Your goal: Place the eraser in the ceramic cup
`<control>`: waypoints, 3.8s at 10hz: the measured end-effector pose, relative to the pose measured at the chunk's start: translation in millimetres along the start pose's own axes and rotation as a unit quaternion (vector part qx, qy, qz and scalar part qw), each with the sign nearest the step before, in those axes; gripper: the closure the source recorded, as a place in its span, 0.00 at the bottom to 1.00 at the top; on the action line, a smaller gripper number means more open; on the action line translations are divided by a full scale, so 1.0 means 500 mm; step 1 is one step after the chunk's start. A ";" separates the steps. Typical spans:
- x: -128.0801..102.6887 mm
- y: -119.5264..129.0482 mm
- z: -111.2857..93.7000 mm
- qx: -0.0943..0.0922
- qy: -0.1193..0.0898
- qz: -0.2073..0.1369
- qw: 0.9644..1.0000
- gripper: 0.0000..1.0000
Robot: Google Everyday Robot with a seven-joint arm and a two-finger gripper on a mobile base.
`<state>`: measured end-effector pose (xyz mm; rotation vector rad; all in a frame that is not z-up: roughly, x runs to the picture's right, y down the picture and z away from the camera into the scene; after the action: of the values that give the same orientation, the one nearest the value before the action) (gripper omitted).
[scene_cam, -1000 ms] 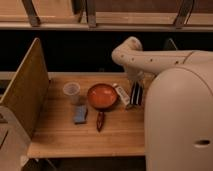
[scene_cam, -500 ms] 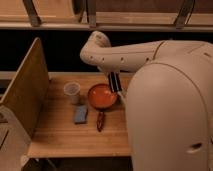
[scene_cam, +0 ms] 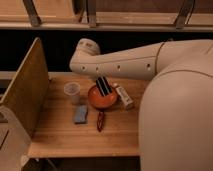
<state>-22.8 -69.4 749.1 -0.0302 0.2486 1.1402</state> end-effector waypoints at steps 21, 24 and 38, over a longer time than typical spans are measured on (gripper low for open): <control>-0.288 0.383 0.076 -0.213 -0.206 -0.135 0.946 1.00; -0.264 0.392 0.094 -0.233 -0.205 -0.119 0.943 1.00; -0.220 0.416 0.107 -0.259 -0.194 -0.119 0.939 0.52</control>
<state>-243.9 -72.6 845.9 -0.2905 -0.4043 0.9203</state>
